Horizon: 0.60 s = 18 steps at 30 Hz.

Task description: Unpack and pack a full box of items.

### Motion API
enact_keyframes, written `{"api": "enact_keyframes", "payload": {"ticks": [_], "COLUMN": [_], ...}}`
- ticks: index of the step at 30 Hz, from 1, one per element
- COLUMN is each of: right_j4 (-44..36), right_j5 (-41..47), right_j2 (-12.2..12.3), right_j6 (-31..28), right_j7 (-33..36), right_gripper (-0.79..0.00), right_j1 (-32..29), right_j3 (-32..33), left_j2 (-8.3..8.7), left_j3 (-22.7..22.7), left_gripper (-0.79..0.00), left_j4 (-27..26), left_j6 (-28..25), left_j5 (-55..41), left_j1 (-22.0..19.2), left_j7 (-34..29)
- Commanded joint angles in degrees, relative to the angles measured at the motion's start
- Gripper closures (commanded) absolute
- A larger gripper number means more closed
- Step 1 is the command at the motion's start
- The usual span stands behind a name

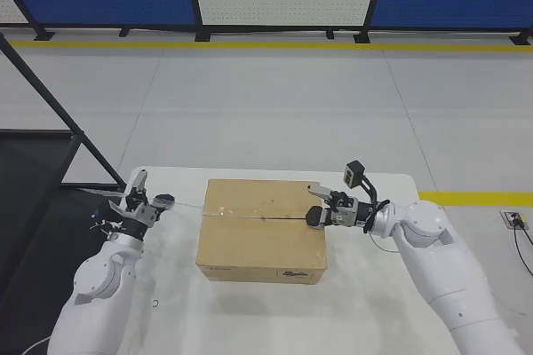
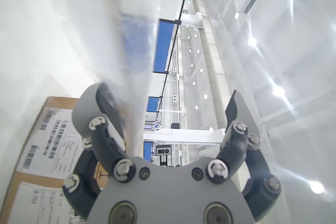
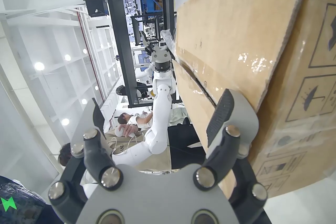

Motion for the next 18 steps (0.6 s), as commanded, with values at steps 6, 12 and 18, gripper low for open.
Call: {"api": "enact_keyframes", "payload": {"ticks": [6,12,18], "right_j4": [0.81,1.16,1.0], "right_j5": [0.98,0.74,0.83], "right_j2": [-0.12,-0.19,-0.25], "right_j6": [0.49,0.81,1.44], "right_j7": [-1.07,-2.84,-4.52], "right_gripper": [-0.785,-0.785,-0.785], "right_j1": [0.08,0.07,-0.11], "right_j3": [-0.18,-0.44,-0.54], "left_j2": [0.1,0.14,0.33], "left_j3": [-1.3,-1.91,-3.03], "left_gripper": [-0.785,-0.785,-0.785], "left_j4": [-1.78,-4.58,-10.55], "left_j6": [-0.17,-1.2,-2.17], "left_j5": [-2.35,-2.87,-0.95], "left_j1": [0.61,1.48,4.29], "left_j7": [-1.93,-2.57,-1.05]}}
